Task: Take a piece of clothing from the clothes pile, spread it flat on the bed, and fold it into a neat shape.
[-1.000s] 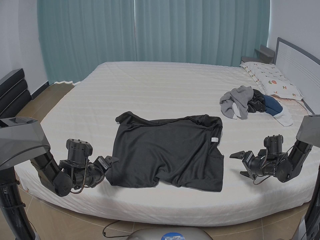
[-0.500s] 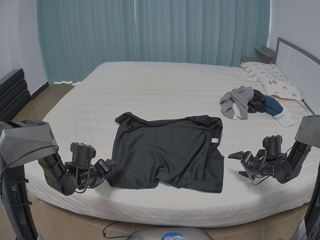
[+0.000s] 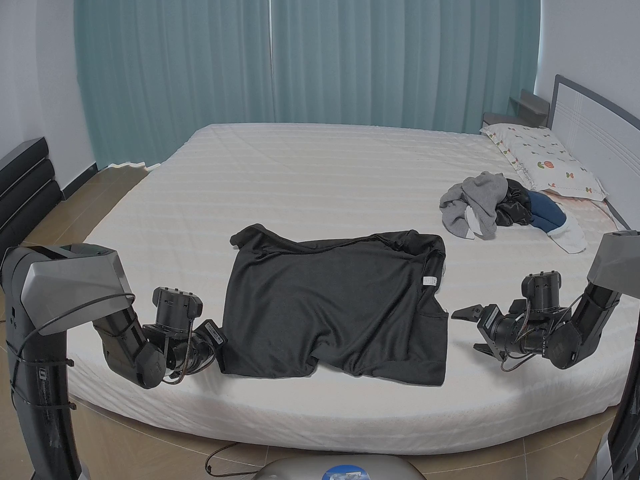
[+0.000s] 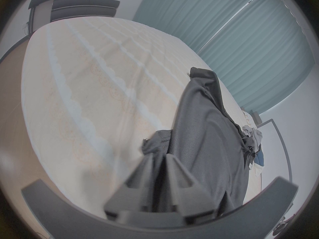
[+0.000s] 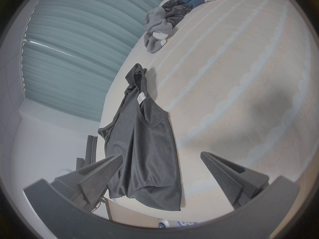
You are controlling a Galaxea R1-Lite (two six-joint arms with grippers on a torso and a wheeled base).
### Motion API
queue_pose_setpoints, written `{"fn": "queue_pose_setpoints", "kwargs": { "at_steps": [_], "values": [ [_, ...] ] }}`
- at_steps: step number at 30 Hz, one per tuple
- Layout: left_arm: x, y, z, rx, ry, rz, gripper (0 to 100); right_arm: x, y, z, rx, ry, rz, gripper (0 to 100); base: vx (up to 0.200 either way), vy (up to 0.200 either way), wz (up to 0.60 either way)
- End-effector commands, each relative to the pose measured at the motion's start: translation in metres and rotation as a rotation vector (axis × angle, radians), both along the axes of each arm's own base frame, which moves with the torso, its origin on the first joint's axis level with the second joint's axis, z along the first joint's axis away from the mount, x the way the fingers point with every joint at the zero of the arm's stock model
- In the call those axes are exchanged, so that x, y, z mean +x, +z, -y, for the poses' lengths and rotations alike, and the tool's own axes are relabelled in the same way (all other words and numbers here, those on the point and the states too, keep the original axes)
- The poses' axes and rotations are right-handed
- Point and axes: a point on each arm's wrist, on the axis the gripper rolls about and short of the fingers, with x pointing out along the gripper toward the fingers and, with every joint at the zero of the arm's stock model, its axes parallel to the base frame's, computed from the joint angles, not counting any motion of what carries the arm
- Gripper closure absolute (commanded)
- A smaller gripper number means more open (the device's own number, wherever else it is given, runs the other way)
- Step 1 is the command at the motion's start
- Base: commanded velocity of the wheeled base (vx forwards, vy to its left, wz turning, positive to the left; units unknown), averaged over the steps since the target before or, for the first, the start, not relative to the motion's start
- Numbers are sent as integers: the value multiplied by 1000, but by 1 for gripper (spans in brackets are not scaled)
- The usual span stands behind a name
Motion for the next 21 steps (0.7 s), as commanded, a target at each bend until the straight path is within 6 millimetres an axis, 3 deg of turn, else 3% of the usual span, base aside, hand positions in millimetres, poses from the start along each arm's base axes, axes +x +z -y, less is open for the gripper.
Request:
{"fn": "queue_pose_setpoints", "kwargs": {
  "at_steps": [1, 7, 13, 20, 21],
  "values": [
    [-4, -2, -1, 5, 1, -18, 100, -4, -7, -9, -17, 32, -20, 0, 0, 0, 0],
    [-12, 18, -9, -4, 21, 19, 100, 0, -25, -28, -124, 33, -14, 0, 0, 0, 0],
    [-17, 41, -14, -17, 32, 76, 100, 9, -30, -40, -125, 55, 13, 0, 0, 0, 0],
    [-18, 54, -24, -19, 63, 101, 100, 24, -46, -51, -150, 52, 15, 0, 0, 0, 0],
    [-17, 54, -26, -19, 68, 102, 100, 28, -49, -51, -160, 44, 15, 100, 0, 0, 0]
  ]
}}
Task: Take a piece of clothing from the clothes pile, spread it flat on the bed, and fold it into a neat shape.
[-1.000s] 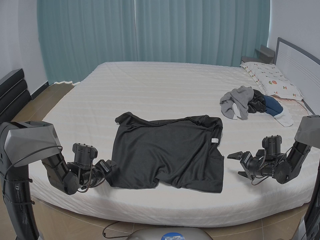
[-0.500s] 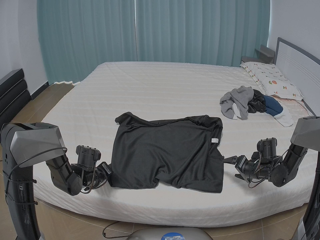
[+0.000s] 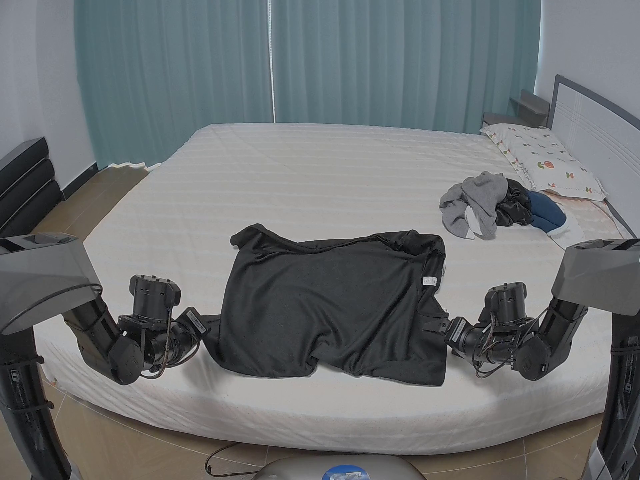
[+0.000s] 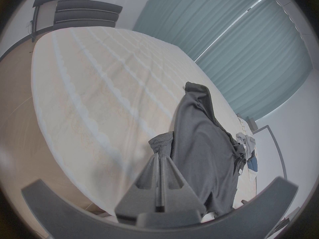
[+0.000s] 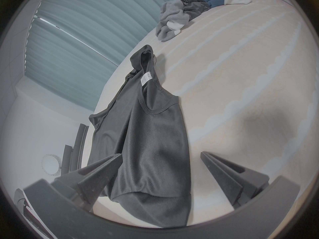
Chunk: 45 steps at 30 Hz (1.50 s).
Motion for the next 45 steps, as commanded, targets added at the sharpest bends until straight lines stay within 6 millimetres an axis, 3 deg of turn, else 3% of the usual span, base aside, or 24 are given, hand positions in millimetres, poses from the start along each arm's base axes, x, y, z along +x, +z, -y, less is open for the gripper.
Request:
{"fn": "queue_pose_setpoints", "kwargs": {
  "at_steps": [1, 17, 26, 35, 45],
  "values": [
    [0, 13, -8, -6, 25, 36, 100, 13, -19, -5, -31, -17, -15, 100, 0, 0, 0],
    [13, 23, -25, -48, 101, 130, 100, 58, 28, 10, 15, -87, 173, 100, 0, 0, 0],
    [38, 23, -40, -184, 225, 222, 100, 103, 62, 5, 32, -108, 228, 100, 0, 0, 0],
    [48, 5, -49, -196, 257, 241, 100, 138, 43, -4, -1, -176, 277, 100, 0, 0, 0],
    [49, -2, -47, -199, 255, 227, 100, 160, 24, -9, -9, -208, 313, 100, 0, 0, 0]
  ]
}}
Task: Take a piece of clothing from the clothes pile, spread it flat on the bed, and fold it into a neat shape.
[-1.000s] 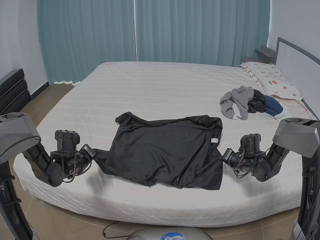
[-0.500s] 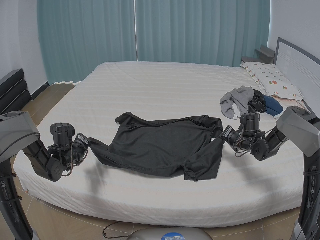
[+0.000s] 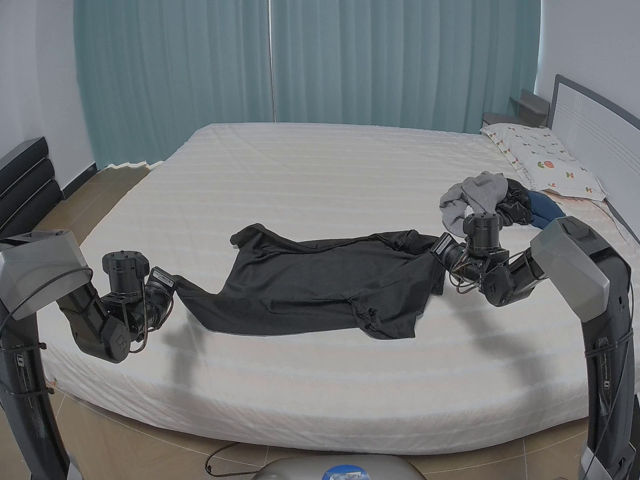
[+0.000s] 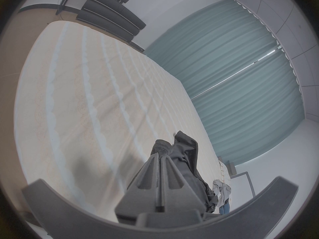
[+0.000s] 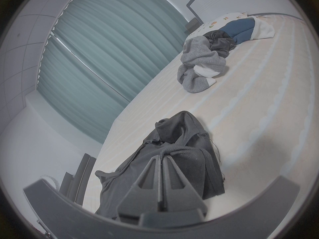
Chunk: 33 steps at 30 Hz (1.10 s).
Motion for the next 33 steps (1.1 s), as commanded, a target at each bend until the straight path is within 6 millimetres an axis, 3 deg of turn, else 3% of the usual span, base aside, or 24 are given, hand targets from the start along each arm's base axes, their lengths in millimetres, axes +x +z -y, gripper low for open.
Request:
{"fn": "queue_pose_setpoints", "kwargs": {
  "at_steps": [1, 4, 15, 21, 27, 33],
  "values": [
    [1, -9, 1, 1, -2, -22, 100, 8, -23, -3, -9, -11, -15, 0, 0, 0, 0],
    [1, -9, 2, -1, -2, -22, 100, 1, -24, -1, -15, 1, -39, 0, 0, 0, 0],
    [-3, -10, 3, -5, -10, -36, 100, -36, 17, 13, 20, 94, -63, 0, 0, 0, 0],
    [-4, -10, 3, -6, -13, -36, 100, -78, -2, 11, 13, 265, -202, 0, 0, 0, 0],
    [-4, -10, 3, -6, -13, -39, 100, -95, -25, 4, -45, 367, -270, 0, 0, 0, 0],
    [-4, -11, 3, -7, -15, -44, 100, -100, -40, -12, -106, 446, -267, 0, 0, 0, 0]
  ]
}}
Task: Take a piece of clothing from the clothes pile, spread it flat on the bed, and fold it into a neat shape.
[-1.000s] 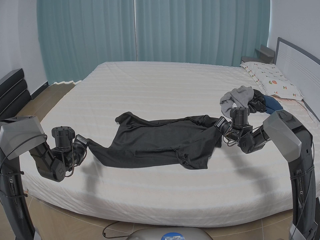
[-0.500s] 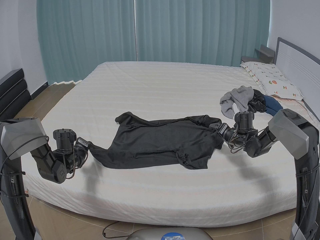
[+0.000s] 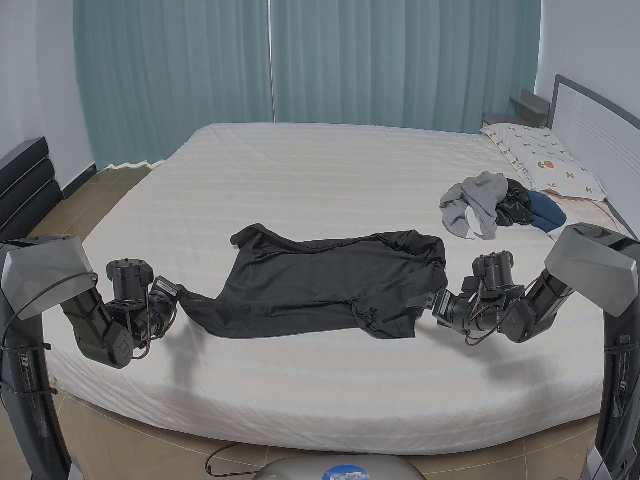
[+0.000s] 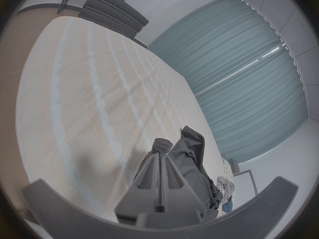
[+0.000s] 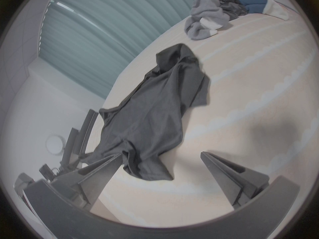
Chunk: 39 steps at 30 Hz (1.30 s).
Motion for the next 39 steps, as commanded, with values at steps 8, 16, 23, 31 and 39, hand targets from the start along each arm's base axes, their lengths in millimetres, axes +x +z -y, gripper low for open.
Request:
{"fn": "queue_pose_setpoints", "kwargs": {
  "at_steps": [8, 16, 23, 31, 39],
  "values": [
    [0, -1, 0, -1, -2, -3, 100, 0, -23, -26, -41, 91, 57, 0, 0, 0, 0],
    [0, -2, 0, -1, -2, -5, 100, -1, -29, -23, -81, 101, 64, 100, 0, 0, 0],
    [-2, -3, 0, 2, -5, -16, 100, -8, -26, -5, -129, 57, 58, 100, 0, 0, 0],
    [-14, -7, 9, 65, -68, -65, 100, -38, 2, 17, -119, 35, 35, 100, 0, 0, 0],
    [-31, -6, 17, 169, -168, -178, 100, -88, 22, 53, -83, 39, -28, 100, 0, 0, 0]
  ]
}}
